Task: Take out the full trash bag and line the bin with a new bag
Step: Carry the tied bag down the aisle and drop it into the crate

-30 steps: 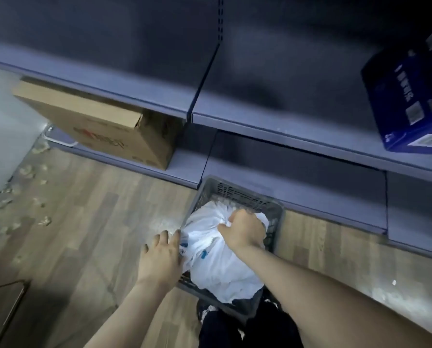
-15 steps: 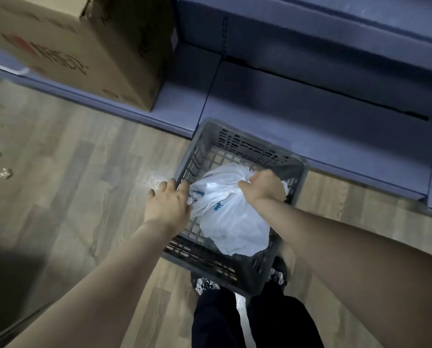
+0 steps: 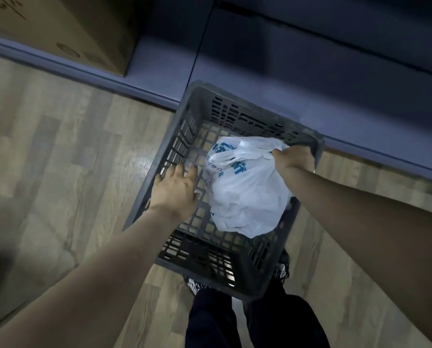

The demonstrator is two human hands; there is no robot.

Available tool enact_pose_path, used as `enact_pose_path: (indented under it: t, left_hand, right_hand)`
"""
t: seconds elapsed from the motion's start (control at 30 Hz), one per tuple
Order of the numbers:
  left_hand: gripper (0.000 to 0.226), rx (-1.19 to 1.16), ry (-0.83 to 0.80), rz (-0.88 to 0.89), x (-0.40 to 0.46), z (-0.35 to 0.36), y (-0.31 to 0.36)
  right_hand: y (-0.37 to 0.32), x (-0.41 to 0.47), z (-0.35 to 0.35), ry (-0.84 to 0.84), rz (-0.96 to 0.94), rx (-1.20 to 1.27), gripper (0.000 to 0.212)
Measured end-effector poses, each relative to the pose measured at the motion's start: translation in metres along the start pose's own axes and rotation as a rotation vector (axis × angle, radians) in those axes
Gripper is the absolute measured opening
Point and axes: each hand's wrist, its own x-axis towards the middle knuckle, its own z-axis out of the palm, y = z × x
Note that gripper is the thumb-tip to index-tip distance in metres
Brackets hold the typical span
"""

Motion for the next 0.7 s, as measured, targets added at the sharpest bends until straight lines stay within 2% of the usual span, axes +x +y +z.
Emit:
enact_pose_path:
  t: [0.1,0.23,0.33,0.4,0.47,0.57,0.7]
  left_hand:
    - [0.062,0.016,-0.018,0.001,0.001,-0.001,0.000]
    - [0.059,0.037,-0.010,0.009,0.002,-0.008,-0.001]
    - [0.057,0.038,-0.005,0.008,0.003,-0.015,0.004]
    - [0.057,0.037,-0.004,0.015,0.004,-0.017,0.008]
    - [0.058,0.030,-0.008,0.026,0.004,-0.017,0.013]
    - [0.061,0.033,-0.018,0.043,0.003,-0.015,0.019]
    - [0.064,0.066,-0.029,0.038,0.000,-0.011,0.023]
  right_hand:
    - [-0.006,0.005,-0.006,0.059,-0.016,0.025,0.033]
    - [-0.031,-0.006,-0.021,0.210,-0.205,0.101,0.018]
    - [-0.035,-0.004,-0.027,0.239,-0.243,0.041,0.025]
    - [-0.019,0.009,-0.021,0.115,-0.154,-0.081,0.041]
    - [0.000,0.018,-0.015,-0.050,-0.007,-0.100,0.054]
    - [0.013,0.014,-0.009,-0.134,-0.006,-0.029,0.050]
    - [0.019,0.002,-0.005,-0.185,-0.059,-0.072,0.044]
